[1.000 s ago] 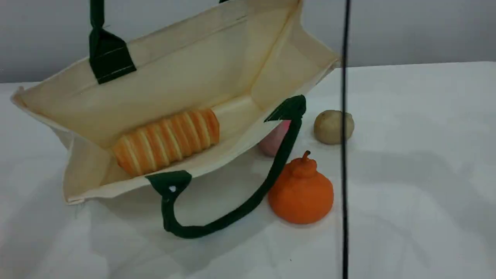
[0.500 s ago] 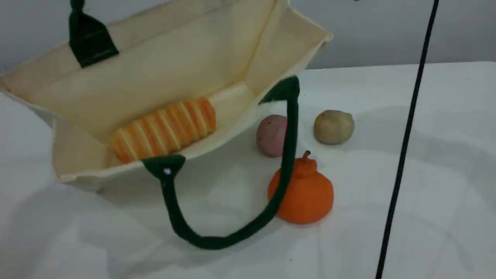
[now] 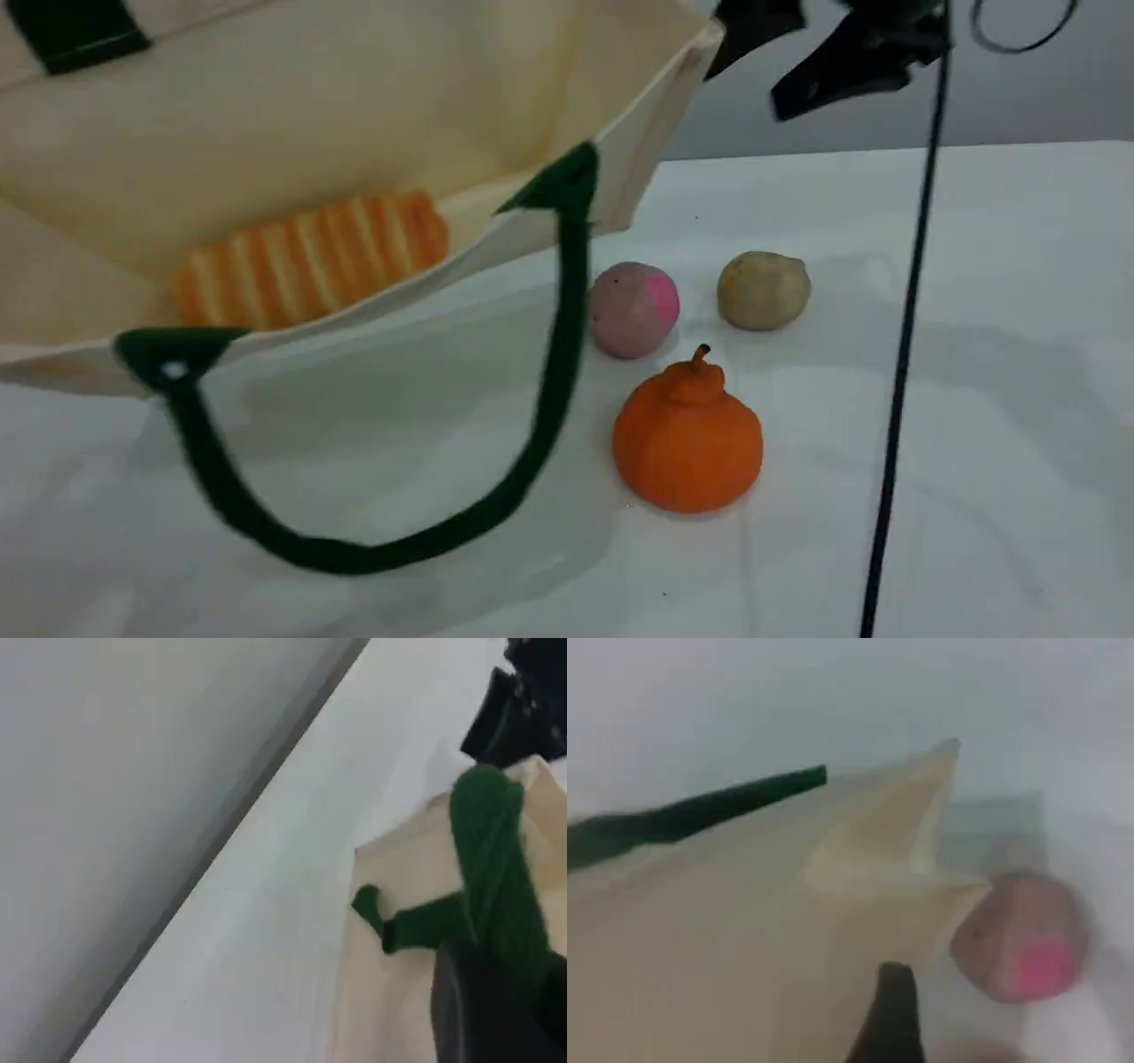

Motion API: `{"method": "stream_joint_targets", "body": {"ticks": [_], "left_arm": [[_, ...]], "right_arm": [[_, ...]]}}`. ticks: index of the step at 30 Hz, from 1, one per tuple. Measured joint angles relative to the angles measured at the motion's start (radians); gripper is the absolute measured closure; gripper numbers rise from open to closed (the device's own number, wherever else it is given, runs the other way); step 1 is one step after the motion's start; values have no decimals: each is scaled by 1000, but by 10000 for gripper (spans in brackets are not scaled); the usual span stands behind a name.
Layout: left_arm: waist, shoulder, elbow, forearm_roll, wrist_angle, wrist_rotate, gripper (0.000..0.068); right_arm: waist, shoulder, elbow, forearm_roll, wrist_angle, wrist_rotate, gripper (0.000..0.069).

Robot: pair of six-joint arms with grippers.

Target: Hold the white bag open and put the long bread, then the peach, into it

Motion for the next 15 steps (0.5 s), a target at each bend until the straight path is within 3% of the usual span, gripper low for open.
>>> {"method": "stream_joint_targets", "body": {"ticks": [7, 15], "left_arm": [[0, 1, 8, 55, -2, -33, 590], [0, 2, 8, 60, -3, -40, 590]], "right_arm": [[104, 63, 0, -42, -61, 0, 101], [153, 131, 0, -44, -108, 0, 101]]}}
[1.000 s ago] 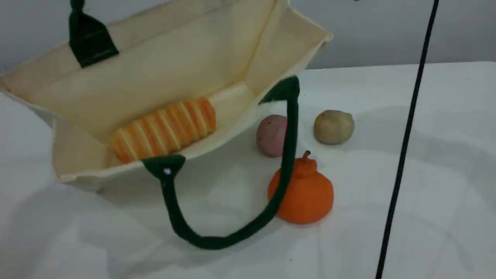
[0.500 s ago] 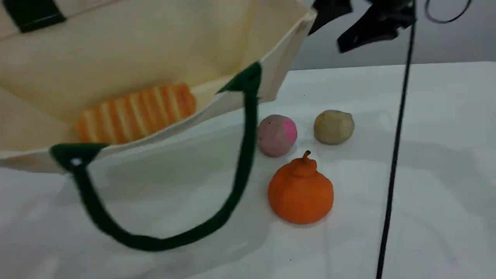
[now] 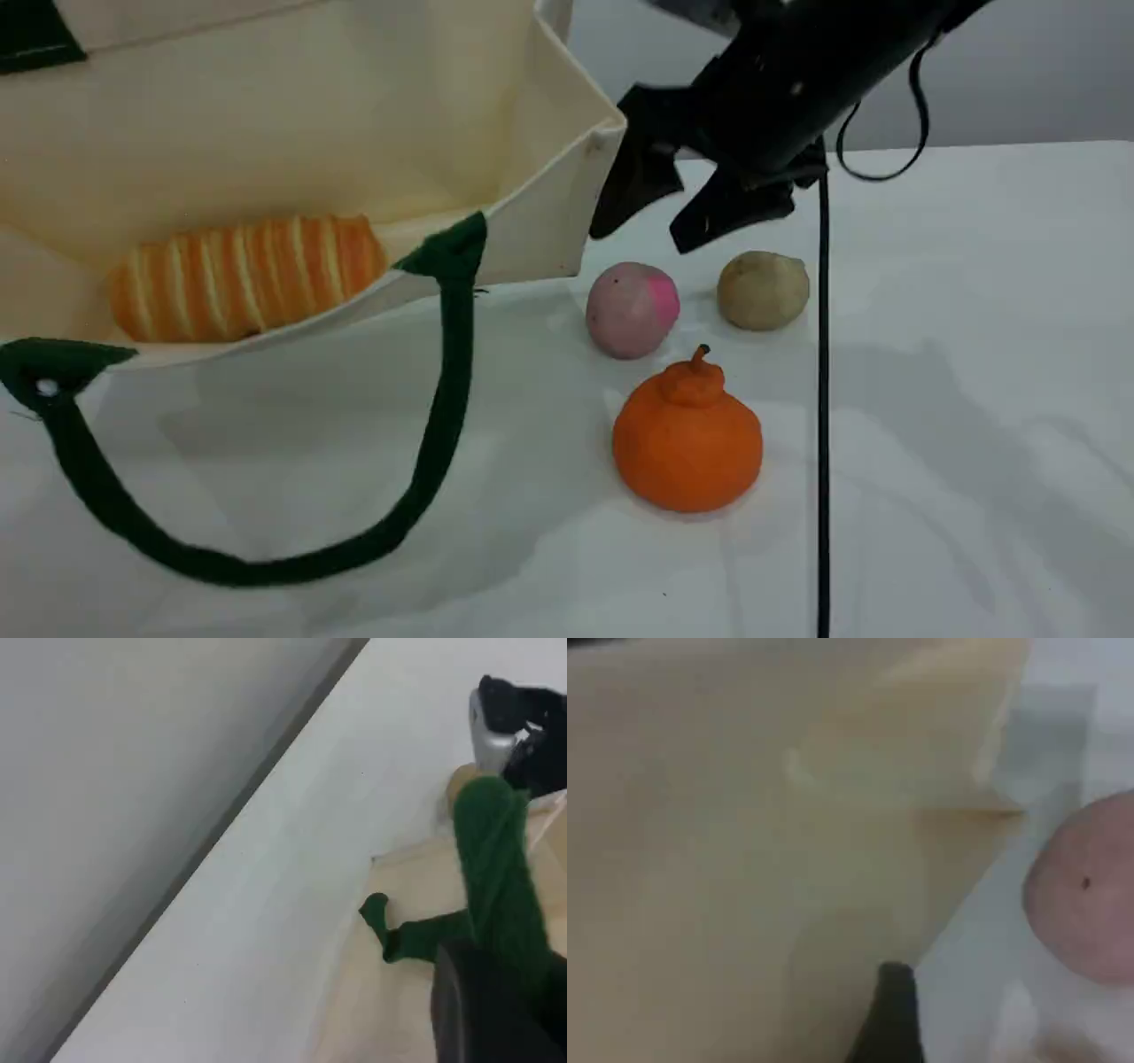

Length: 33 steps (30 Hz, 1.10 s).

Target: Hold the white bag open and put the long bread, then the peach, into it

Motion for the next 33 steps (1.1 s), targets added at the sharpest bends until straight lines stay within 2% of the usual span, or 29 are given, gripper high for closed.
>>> {"method": "stream_joint_targets", "body": {"ticks": [11, 22, 33], "left_arm": [[0, 0, 0, -7, -1, 1, 590], [0, 0, 0, -12, -2, 2, 590], [0, 0, 0, -11, 0, 2, 590]], "right_arm": [[9, 67, 0, 10, -91, 0, 101], [9, 76, -9, 40, -129, 0, 102], [66, 111, -9, 47, -205, -5, 102]]}}
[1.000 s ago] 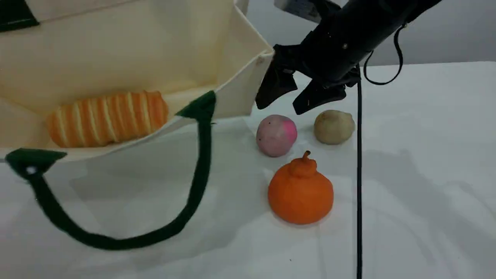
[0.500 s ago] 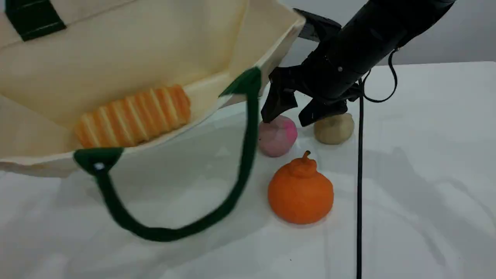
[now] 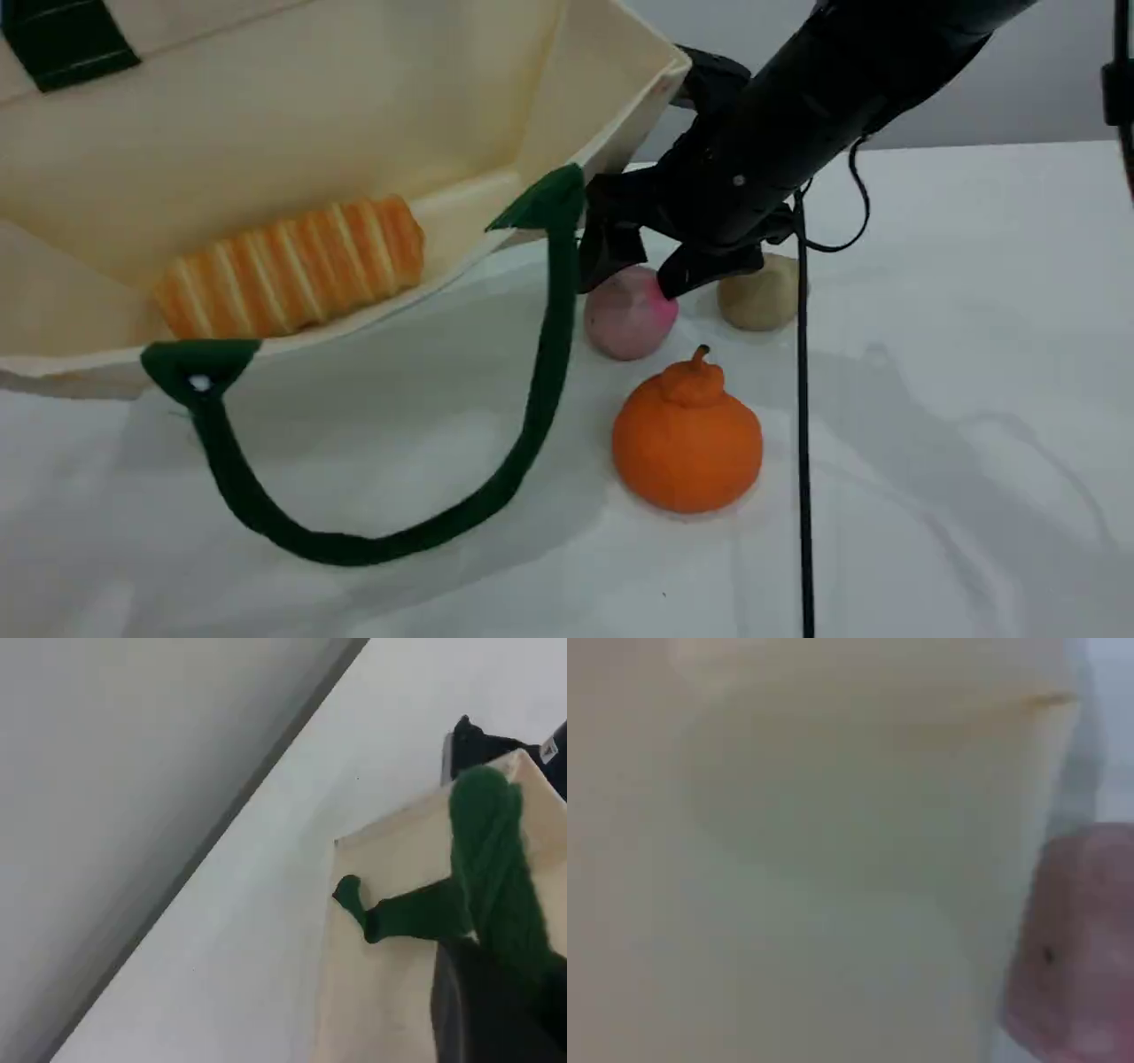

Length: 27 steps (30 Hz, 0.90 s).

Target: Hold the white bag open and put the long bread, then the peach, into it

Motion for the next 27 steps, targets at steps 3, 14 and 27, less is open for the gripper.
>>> {"method": "stream_joint_targets", "body": {"ticks": [3, 14, 27], "left_arm": [[0, 0, 0, -1, 0, 0, 590], [0, 0, 0, -4, 0, 0, 590], [0, 0, 0, -4, 0, -1, 590]], "right_arm": [[2, 14, 0, 4, -18, -1, 102], [1, 45, -1, 13, -53, 1, 158], [1, 94, -2, 19, -66, 1, 482]]}}
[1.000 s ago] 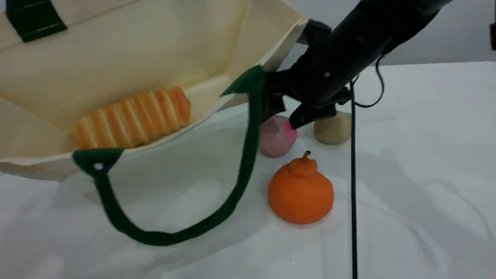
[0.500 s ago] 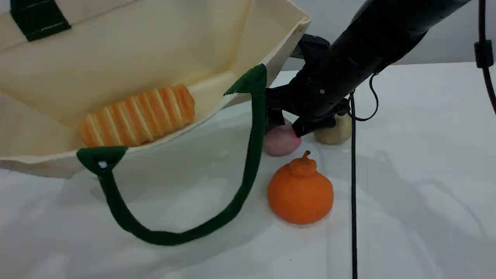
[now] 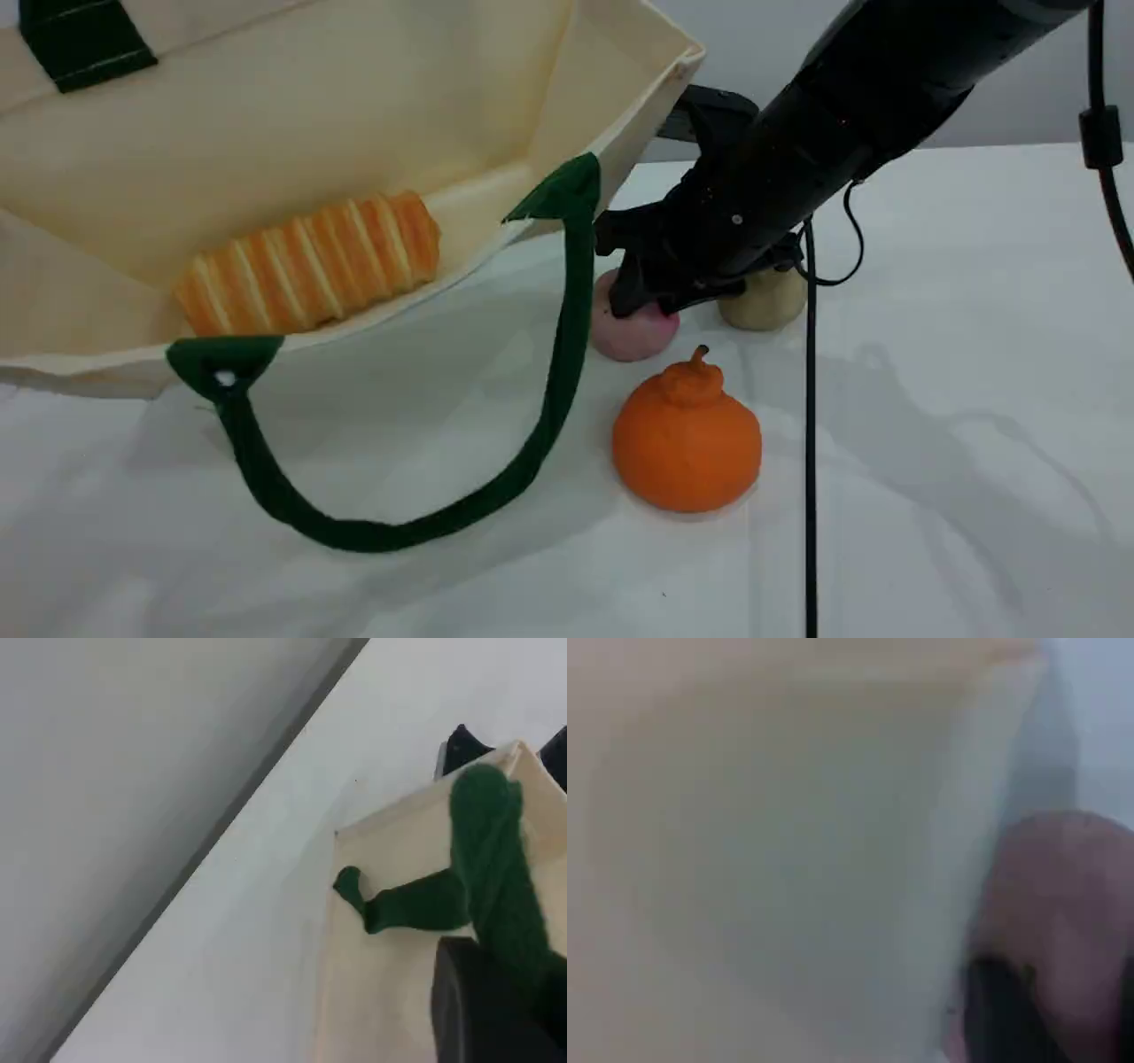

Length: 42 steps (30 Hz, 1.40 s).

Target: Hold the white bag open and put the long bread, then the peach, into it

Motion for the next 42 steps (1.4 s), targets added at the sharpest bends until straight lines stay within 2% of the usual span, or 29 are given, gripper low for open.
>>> {"method": "stream_joint_targets", "body": {"ticks": [11, 16, 27, 31, 42], "left_arm": [[0, 0, 0, 2, -1, 1, 590], [0, 0, 0, 3, -1, 1, 590], [0, 23, 0, 0, -1, 5, 590], [0, 62, 0, -7, -2, 10, 590], [-1, 177, 0, -117, -5, 50, 590]], "right_arm": [[-31, -41, 4, -55, 30, 8, 493], [-110, -108, 7, -154, 89, 69, 575], [-300, -306, 5, -282, 241, 183, 579], [-311, -375, 5, -308, 266, 196, 579], [-311, -496, 7, -373, 349, 251, 579]]}}
